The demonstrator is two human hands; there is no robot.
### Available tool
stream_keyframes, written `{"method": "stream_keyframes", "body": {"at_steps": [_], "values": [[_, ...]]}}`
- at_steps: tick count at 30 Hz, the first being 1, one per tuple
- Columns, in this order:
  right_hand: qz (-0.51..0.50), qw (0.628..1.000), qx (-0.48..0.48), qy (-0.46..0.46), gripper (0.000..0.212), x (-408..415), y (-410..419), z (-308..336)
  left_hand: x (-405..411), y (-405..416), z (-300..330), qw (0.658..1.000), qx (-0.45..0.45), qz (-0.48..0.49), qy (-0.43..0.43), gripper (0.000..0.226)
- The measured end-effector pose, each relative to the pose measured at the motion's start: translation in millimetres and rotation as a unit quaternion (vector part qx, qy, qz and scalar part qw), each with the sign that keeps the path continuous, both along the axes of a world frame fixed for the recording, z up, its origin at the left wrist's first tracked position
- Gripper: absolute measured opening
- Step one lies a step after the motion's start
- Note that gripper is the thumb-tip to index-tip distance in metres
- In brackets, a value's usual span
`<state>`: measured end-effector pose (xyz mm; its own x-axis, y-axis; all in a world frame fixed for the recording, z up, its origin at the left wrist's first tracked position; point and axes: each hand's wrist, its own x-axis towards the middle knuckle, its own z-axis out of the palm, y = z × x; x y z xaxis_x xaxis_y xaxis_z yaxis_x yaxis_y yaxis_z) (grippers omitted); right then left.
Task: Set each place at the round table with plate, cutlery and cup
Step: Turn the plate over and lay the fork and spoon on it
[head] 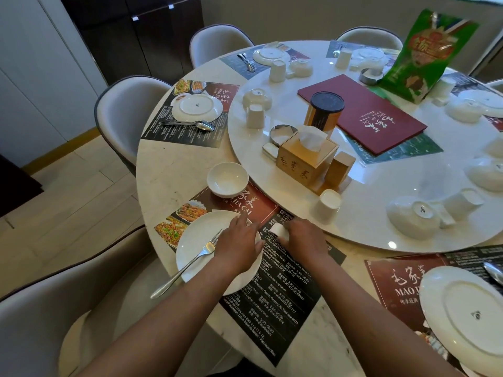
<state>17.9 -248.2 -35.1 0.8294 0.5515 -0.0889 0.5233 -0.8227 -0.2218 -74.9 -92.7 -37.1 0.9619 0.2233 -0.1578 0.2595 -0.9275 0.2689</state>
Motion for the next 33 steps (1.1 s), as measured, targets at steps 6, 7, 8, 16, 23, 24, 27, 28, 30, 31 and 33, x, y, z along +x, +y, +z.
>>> {"method": "stream_keyframes", "body": {"at_steps": [6, 7, 8, 16, 23, 24, 27, 28, 30, 31, 33], "values": [[-0.082, 0.987, 0.087, -0.112, 0.039, -9, -13, 11, 5, -6, 0, 1.000, 0.017, -0.017, -0.002, 0.050], [-0.111, 0.976, 0.121, -0.145, 0.042, -8, -18, 14, 7, -8, 1, 1.000, 0.020, -0.016, 0.001, 0.051], [-0.141, 0.964, 0.146, -0.171, 0.048, -5, -23, 17, 9, -10, 1, 1.000, 0.021, -0.013, 0.004, 0.053], [-0.191, 0.967, 0.167, 0.039, 0.077, 42, -54, 21, 6, -32, 10, 0.999, 0.028, -0.034, -0.011, 0.052], [-0.225, 0.945, 0.227, 0.066, 0.077, 41, -64, 26, -7, -47, 9, 0.998, 0.030, -0.049, -0.014, 0.052], [-0.234, 0.939, 0.241, 0.067, 0.078, 36, -68, 26, -9, -49, 8, 0.998, 0.031, -0.052, -0.013, 0.052], [-0.274, 0.912, 0.296, 0.072, 0.071, 16, -80, 26, -14, -54, 5, 0.997, 0.035, -0.062, -0.010, 0.055], [-0.290, 0.900, 0.314, 0.090, 0.070, 9, -84, 26, -16, -55, 3, 0.997, 0.040, -0.066, -0.008, 0.055], [-0.303, 0.884, 0.331, 0.129, 0.069, -3, -91, 26, -19, -58, 1, 0.996, 0.048, -0.073, -0.005, 0.056], [-0.298, 0.886, 0.326, 0.142, 0.068, -9, -94, 25, -21, -60, 1, 0.996, 0.048, -0.076, -0.003, 0.056], [-0.280, 0.898, 0.299, 0.160, 0.067, -16, -98, 26, -24, -63, -1, 0.995, 0.052, -0.085, 0.000, 0.055]]}}
